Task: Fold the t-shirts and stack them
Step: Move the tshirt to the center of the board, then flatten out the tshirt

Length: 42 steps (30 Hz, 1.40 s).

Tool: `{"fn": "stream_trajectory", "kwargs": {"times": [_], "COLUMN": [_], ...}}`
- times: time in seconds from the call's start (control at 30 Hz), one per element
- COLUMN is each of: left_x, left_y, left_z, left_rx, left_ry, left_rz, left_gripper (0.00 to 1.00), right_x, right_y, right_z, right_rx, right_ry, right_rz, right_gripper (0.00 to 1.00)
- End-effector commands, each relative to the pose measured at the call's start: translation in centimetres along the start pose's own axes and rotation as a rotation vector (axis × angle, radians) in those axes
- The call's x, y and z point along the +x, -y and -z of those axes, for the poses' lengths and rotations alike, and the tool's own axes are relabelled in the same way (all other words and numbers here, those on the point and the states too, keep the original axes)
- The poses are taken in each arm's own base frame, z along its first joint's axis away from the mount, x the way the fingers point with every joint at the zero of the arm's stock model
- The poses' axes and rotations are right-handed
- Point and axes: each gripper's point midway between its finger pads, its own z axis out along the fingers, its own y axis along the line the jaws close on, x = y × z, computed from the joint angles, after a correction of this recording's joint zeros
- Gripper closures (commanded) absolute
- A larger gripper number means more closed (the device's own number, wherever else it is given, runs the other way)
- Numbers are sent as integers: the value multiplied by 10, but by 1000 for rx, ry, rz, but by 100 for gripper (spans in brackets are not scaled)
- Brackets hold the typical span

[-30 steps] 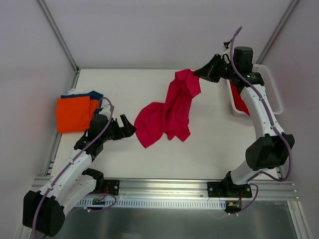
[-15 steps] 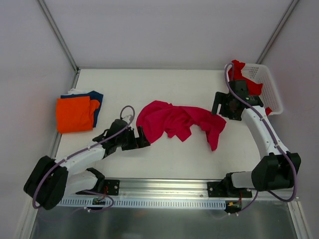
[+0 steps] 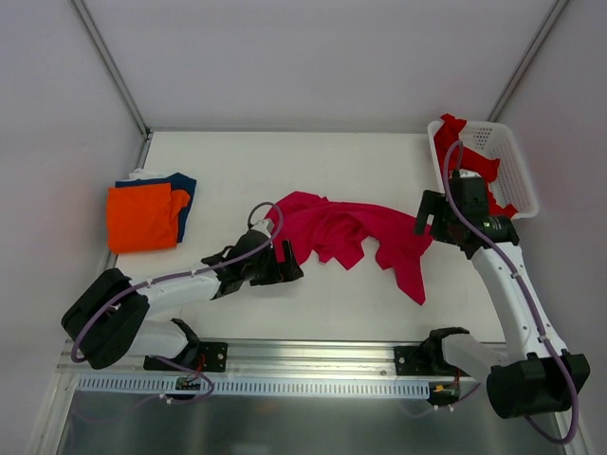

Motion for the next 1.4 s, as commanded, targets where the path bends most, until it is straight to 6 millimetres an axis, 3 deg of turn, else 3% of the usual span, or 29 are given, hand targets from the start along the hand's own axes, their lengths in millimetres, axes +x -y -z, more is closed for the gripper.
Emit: {"fn": "stream_trajectory", "kwargs": {"times": [0.0, 0.13, 0.3, 0.47, 0.6, 0.7, 0.73, 0.93, 1.0, 1.1, 1.2, 1.27, 1.3, 1.37], "left_x": [-2, -3, 6, 12, 14, 13, 12, 11, 11, 10, 9, 9, 9, 10], "left_y": [-28, -33, -35, -34, -35, -35, -34, -37, -38, -40, -39, -39, -39, -40], "left_z": [3, 1, -8, -19, -25, -25, -25, -24, -25, -25, -26, -27, -27, -27], "left_rx": [-157, -192, -228, -257, -273, -277, -276, -290, -297, -303, -305, -306, -307, -308], "left_ry": [12, 16, -9, -26, -33, -25, -24, -18, -17, -15, -13, -12, -13, -16], "left_rz": [-19, -19, -27, -51, -55, -60, -62, -72, -75, -78, -79, -81, -83, -81], "left_gripper": [5, 5, 5, 6, 8, 12, 13, 32, 39, 77, 89, 92, 92, 92], "right_x": [5, 18, 49, 90, 108, 118, 121, 129, 129, 130, 129, 128, 129, 124], "right_y": [6, 2, -14, -8, -2, -5, -7, -14, -14, -14, -14, -14, -12, -11], "right_z": [7, 4, -18, -40, -49, -56, -58, -70, -71, -71, -71, -69, -66, -62], "right_rx": [9, -23, -108, -73, -48, -63, -70, -92, -92, -91, -92, -91, -86, -79], "right_ry": [28, -3, -87, -199, -242, -280, -292, -331, -332, -335, -332, -326, -331, -316], "right_rz": [11, 15, 11, 31, 39, 35, 32, 28, 28, 29, 30, 28, 32, 38], "right_gripper": [7, 7, 8, 9, 10, 24, 34, 65, 70, 88, 99, 96, 73, 58]}}
